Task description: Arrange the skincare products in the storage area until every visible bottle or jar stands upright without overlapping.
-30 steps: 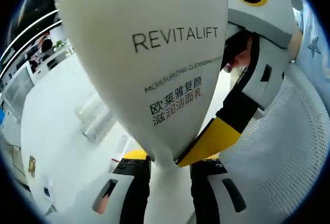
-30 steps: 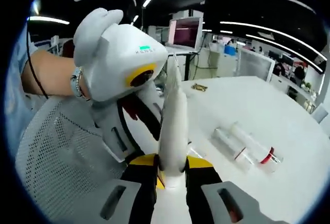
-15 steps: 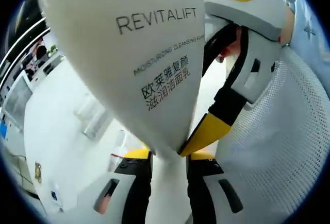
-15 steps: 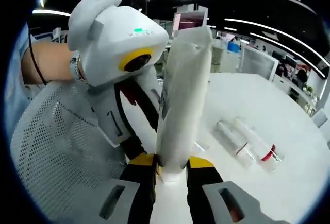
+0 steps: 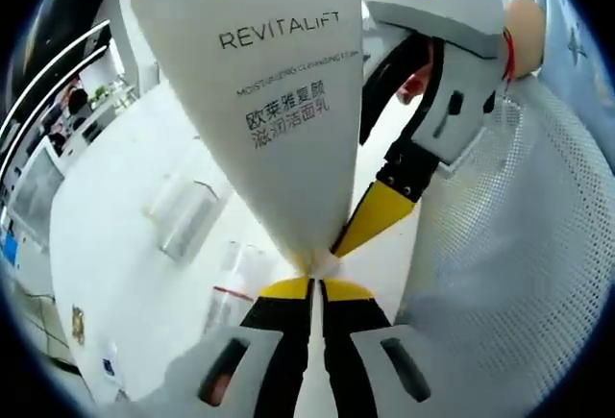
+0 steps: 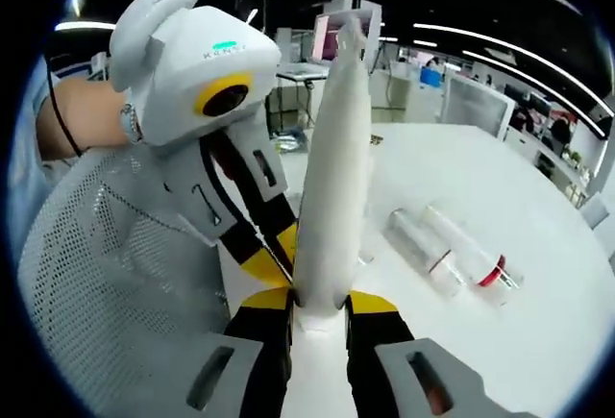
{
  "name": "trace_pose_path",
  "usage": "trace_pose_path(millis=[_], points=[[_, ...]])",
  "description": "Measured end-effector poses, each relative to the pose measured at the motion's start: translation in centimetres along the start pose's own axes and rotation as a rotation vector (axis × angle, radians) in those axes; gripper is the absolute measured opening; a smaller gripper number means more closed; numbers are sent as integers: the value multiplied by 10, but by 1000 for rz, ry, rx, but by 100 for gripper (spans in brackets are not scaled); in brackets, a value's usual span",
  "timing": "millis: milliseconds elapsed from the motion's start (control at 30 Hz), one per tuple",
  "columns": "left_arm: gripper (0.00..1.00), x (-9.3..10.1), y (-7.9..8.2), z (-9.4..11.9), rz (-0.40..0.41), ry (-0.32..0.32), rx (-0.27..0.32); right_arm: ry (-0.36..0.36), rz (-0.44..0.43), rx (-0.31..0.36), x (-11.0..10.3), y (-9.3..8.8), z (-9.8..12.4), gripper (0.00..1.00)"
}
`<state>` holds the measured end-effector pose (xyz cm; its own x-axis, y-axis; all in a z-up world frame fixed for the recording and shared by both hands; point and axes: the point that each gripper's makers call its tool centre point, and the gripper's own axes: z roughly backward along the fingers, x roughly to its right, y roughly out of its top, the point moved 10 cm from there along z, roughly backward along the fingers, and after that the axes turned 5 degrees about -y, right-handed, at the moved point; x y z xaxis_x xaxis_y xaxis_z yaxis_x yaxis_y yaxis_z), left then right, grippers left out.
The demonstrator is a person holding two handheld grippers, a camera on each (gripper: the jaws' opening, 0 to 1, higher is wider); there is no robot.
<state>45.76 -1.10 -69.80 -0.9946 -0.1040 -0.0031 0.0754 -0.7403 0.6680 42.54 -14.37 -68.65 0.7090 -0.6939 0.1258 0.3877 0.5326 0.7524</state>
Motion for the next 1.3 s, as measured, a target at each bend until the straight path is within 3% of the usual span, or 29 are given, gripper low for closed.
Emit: trace_pose_path(millis=[167,267,333,500,767,933,1000,1033,1100,1133,1167,1233,1300], points=[[9,-5,0,4,20,21,20,11,10,-11,3,0,2,15],[10,-7,1,7,45,34,58,52,-104,-6,7,-1,4,15],[10,-7,3,8,49,35,75,67,-136,-1,11,-1,6,15],[9,-8,4,7,43,36,80,26,-24,6,13,0,8,14],[11,-10,5,10,45,42,92,59,-53,4,18,-1,10,13],[11,-14,7,18,64,74,122,85,0,-1,26,-4,15,12],[11,-16,7,19,71,85,131,104,19,-28,32,-7,18,6],[12,-16,7,19,71,92,132,95,56,-115,36,-14,20,0],[12,-17,7,19,65,102,131,-7,57,-79,48,-18,20,0],[13,-17,8,19,65,104,132,10,26,-33,48,-15,19,0],[13,-17,8,19,66,104,132,72,-40,5,44,-11,20,0],[14,-17,7,18,68,101,124,102,-43,-9,44,-10,22,0],[14,-17,6,18,64,105,113,46,60,-56,47,-15,19,0]])
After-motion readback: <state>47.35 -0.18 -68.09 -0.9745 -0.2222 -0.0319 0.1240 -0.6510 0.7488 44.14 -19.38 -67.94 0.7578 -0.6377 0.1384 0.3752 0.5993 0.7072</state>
